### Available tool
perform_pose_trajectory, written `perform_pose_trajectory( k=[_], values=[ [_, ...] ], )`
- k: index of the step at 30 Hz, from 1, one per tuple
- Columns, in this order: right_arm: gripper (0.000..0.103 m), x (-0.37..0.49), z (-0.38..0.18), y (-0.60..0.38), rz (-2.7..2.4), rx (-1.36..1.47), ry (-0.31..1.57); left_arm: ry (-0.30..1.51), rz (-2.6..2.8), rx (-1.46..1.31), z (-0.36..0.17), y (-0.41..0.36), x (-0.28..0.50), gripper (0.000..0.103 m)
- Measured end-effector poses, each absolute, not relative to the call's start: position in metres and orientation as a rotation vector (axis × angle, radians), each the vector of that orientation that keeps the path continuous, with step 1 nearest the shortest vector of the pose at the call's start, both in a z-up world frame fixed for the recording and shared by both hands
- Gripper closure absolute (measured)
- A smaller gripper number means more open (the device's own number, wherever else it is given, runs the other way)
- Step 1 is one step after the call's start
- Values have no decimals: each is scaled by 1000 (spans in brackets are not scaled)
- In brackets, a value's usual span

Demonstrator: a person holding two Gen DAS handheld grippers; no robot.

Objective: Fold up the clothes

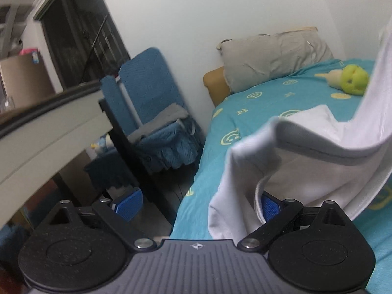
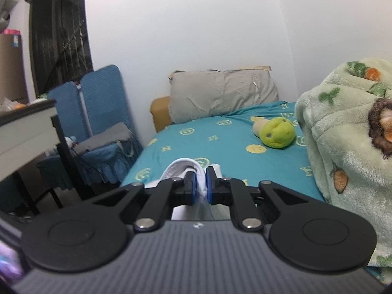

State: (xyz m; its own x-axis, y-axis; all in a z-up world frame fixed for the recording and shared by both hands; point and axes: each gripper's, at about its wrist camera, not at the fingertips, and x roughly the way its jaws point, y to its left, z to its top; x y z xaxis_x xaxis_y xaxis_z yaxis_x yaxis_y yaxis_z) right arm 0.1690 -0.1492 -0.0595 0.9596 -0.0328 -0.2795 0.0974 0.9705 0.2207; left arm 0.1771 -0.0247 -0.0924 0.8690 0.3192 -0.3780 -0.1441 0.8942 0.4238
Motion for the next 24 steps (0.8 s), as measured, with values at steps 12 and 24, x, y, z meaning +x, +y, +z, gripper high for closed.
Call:
perform_pose_trajectory(
  k=[12, 24],
  values=[
    [91, 182, -69, -164, -92, 295, 380, 501, 58, 359, -65, -19, 98, 5],
    [88, 188, -83, -171, -111, 270, 517, 289, 338, 326, -77, -29, 134, 2]
  ],
)
